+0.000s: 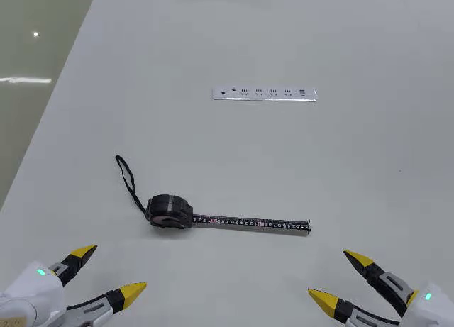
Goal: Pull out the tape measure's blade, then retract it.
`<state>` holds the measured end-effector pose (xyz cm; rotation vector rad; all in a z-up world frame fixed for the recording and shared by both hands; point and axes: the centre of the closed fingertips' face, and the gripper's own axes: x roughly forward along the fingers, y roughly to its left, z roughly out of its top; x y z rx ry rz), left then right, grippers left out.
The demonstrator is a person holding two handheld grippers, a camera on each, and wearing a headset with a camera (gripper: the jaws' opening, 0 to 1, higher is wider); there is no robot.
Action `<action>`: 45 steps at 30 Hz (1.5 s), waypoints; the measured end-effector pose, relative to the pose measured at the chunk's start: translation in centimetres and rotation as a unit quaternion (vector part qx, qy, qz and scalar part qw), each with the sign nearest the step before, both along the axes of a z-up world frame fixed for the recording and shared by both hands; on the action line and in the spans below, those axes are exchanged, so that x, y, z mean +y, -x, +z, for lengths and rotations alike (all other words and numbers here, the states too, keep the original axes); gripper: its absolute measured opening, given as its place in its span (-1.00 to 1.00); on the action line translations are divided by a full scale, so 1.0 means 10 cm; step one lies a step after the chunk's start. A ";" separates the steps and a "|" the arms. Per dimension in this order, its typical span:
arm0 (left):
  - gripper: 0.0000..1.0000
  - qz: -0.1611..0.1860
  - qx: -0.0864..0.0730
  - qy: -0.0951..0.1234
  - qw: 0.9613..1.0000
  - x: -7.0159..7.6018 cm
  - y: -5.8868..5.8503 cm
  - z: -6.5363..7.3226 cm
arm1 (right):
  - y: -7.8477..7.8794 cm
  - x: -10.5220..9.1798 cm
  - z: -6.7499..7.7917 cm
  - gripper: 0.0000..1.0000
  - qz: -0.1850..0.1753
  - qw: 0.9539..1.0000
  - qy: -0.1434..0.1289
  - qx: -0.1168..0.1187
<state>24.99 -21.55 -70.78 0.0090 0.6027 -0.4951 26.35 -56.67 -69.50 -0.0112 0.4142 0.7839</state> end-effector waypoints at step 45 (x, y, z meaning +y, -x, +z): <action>0.48 0.027 0.005 -0.007 1.000 -0.35 -0.35 0.08 | -0.15 0.17 0.01 0.23 0.027 1.000 0.003 -0.007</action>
